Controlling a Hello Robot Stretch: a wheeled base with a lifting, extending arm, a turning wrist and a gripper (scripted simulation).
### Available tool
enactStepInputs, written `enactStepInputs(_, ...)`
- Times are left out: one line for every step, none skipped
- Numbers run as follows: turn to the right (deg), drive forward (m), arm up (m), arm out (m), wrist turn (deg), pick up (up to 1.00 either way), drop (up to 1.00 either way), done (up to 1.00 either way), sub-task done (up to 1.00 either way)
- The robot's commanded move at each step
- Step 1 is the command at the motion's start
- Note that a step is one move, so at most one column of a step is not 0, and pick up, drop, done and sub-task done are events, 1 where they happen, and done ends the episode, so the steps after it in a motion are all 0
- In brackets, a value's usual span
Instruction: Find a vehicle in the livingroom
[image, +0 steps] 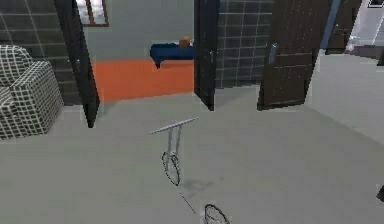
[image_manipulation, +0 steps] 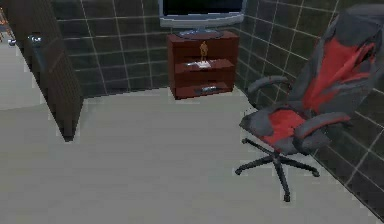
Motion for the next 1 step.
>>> enactStepInputs(0.0,0.0,0.0,0.0,0.0,0.0,0.0,1.0,0.0)
